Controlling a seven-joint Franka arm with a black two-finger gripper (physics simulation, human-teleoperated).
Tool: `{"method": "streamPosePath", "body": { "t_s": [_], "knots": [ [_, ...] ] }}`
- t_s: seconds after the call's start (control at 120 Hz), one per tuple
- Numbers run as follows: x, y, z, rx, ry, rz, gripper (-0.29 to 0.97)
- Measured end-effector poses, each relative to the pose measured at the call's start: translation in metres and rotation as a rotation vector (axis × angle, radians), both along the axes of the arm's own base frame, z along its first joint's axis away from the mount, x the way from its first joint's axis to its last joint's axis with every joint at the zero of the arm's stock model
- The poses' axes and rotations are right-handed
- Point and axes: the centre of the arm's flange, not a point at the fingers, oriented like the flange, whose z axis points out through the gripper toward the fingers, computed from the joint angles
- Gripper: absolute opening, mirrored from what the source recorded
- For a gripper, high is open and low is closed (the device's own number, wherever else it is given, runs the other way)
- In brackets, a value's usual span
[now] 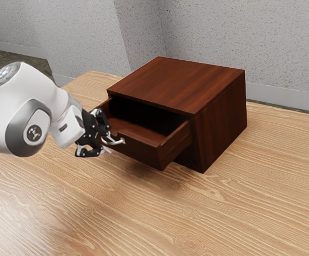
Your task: Pull the drawer handle with one arm to open the drawer
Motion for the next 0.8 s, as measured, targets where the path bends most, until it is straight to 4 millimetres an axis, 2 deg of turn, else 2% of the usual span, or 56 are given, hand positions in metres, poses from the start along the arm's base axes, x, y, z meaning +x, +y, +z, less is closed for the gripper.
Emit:
{"method": "streamPosePath", "body": {
  "t_s": [0.5, 0.8],
  "knots": [
    [-0.027, 0.002, -0.003, -0.002, -0.006, -0.005, 0.1],
    [-0.033, 0.004, -0.003, -0.006, -0.01, -0.001, 0.1]
  ]
}}
